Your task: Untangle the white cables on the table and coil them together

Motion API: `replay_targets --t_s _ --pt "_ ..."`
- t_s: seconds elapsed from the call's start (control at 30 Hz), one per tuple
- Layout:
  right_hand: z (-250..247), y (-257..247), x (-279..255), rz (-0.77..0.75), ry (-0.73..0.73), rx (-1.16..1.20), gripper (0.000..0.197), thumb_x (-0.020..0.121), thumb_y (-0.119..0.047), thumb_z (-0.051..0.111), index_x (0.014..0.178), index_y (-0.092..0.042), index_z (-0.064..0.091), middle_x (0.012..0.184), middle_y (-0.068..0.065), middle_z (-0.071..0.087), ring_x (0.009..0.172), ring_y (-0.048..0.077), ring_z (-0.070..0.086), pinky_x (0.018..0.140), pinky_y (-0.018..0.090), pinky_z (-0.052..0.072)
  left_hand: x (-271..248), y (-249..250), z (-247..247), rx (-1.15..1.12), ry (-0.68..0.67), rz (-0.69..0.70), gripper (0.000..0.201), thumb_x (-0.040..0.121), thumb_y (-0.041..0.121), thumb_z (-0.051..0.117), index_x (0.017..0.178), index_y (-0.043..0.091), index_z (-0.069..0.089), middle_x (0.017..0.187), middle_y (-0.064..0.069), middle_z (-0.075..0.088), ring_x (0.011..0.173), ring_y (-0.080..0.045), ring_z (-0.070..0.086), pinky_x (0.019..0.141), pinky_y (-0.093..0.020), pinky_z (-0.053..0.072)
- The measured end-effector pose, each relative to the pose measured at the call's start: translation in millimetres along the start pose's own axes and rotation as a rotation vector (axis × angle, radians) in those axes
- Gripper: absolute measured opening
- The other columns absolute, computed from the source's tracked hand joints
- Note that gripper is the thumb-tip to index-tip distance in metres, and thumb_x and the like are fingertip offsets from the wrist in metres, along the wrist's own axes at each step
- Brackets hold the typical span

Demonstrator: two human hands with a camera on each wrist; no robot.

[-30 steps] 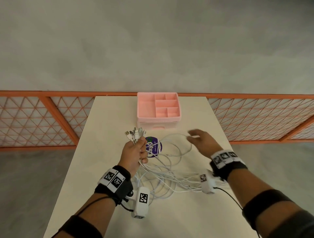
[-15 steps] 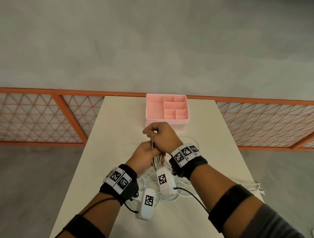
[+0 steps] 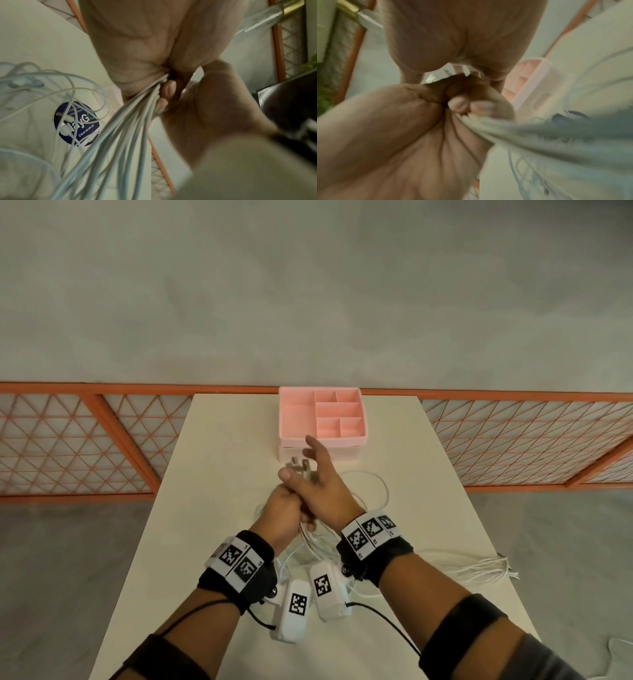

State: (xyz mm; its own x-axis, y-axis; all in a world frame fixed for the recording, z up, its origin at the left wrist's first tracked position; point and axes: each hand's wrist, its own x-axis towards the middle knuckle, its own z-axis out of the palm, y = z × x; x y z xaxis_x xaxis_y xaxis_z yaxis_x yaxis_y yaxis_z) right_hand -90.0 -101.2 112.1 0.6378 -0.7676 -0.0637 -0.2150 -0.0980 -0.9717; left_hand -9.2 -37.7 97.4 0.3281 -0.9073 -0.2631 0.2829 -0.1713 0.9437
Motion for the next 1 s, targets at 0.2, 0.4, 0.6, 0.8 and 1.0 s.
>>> replay_targets --t_s 0.2,0.4,0.6,0.8,1.0 --pt "-8.6 50.2 -21.7 0.077 -0.322 -0.308 0.039 0.087 -0.050 0.065 0.086 -0.012 0.059 0.069 0.004 0.061 0.061 0.018 0.056 0.063 0.032 0.045 12.5 7.5 -25.6 -0.560 0.126 -0.004 0.025 0.105 0.014 0.041 0.080 0.016 0.044 0.059 0.003 0.038 0.050 -0.013 0.040 0.055 -0.032 0.050" --pt "-95.1 131.3 -46.3 0.319 -0.329 -0.864 0.025 0.094 -0.043 0.057 0.094 -0.020 0.067 0.094 0.002 0.068 0.089 0.019 0.063 0.076 0.026 0.043 14.6 4.4 -73.3 -0.564 0.192 0.002 0.031 0.105 0.016 0.038 0.075 0.019 0.042 0.053 0.008 0.034 0.042 -0.007 0.031 0.044 -0.021 0.035" --pt "-175.8 173.1 -77.2 0.618 -0.257 -1.153 0.018 0.091 -0.042 0.055 0.078 -0.029 0.057 0.085 -0.005 0.062 0.092 0.019 0.067 0.074 0.025 0.046 4.0 -23.1 -87.2 -0.445 0.282 -0.106 0.030 0.105 0.015 0.043 0.075 0.019 0.043 0.050 0.008 0.031 0.038 -0.006 0.026 0.037 -0.018 0.027" --pt "-175.5 182.2 -88.2 0.785 -0.488 -1.192 0.049 0.073 -0.050 0.078 0.112 -0.023 0.066 0.104 -0.003 0.068 0.106 0.020 0.066 0.087 0.026 0.049 -7.3 -51.9 -77.8 -0.217 0.262 -0.223 0.033 0.103 0.019 0.050 0.072 0.020 0.038 0.051 0.006 0.027 0.038 -0.008 0.022 0.036 -0.017 0.021" --pt "-136.3 120.8 -44.8 0.630 -0.536 -1.092 0.075 0.064 -0.073 0.071 0.121 -0.025 0.060 0.120 -0.005 0.060 0.115 0.021 0.057 0.097 0.033 0.043 -12.8 -59.4 -70.9 -0.070 0.187 -0.274 0.033 0.103 0.019 0.052 0.073 0.019 0.037 0.050 0.006 0.028 0.038 -0.008 0.021 0.037 -0.016 0.019"
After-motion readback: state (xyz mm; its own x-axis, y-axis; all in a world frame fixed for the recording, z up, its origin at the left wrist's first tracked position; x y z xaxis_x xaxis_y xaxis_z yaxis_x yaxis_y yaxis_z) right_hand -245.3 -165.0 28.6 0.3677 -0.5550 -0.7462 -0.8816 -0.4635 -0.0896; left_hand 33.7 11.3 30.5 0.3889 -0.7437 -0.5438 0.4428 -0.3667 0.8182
